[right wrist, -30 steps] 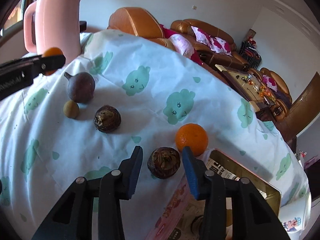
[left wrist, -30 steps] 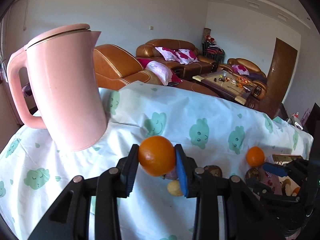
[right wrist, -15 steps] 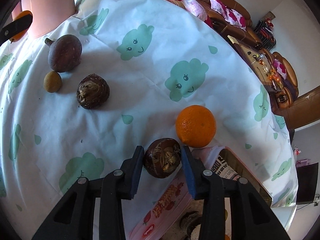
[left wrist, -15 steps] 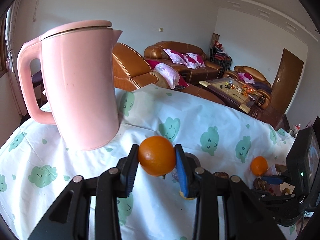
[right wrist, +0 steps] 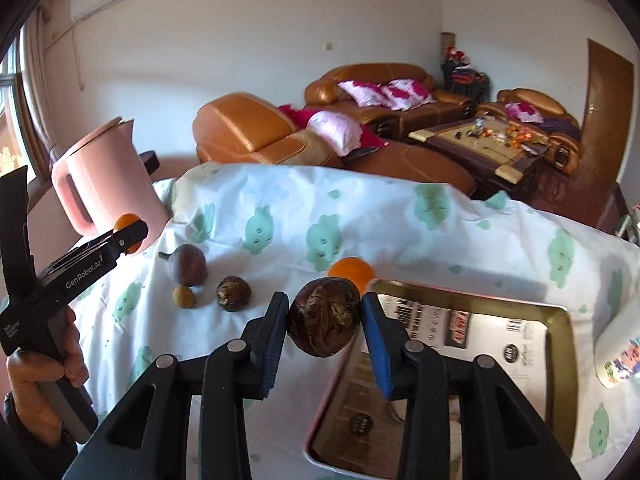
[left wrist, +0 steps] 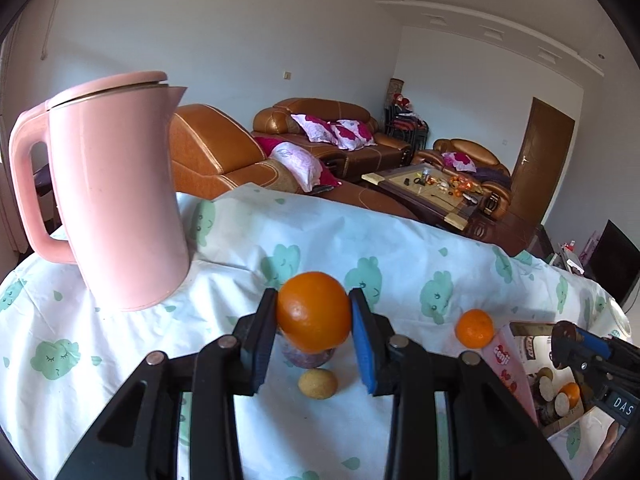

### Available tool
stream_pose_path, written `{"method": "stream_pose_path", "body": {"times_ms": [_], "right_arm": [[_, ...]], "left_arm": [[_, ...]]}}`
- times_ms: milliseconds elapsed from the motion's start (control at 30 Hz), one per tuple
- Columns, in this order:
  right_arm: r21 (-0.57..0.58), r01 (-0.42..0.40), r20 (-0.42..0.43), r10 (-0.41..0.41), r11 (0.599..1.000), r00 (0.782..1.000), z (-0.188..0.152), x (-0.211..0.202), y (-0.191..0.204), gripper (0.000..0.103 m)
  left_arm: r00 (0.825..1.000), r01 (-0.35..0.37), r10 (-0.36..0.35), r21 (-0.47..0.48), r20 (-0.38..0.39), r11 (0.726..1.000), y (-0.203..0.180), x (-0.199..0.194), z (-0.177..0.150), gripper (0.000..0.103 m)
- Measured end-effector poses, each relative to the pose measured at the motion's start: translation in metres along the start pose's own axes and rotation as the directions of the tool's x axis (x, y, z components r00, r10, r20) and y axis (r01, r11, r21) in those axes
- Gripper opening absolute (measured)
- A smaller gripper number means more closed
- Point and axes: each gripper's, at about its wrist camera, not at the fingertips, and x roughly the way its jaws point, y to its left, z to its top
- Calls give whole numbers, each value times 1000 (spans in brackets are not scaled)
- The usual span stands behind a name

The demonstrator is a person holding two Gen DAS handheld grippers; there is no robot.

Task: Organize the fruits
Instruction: 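Carry the orange and mangosteen over the tin tray and release both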

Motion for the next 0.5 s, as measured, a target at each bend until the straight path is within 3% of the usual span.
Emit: {"method": "stream_pose_path", "body": {"times_ms": [133, 300, 500], "right_arm": [[51, 113, 106, -117, 992, 987, -15, -20, -27, 40], [91, 246, 229, -260, 965, 938, -31, -42, -56, 40], [117, 262, 219, -282, 958, 934, -31, -41, -83, 40]], "left_arm": [[997, 70, -71, 69, 8, 995, -32, -3, -10, 37], [988, 151, -155, 127, 18, 980, -65, -9, -22, 37], [976, 216, -216, 164, -22, 962, -96, -3, -36, 37]]}}
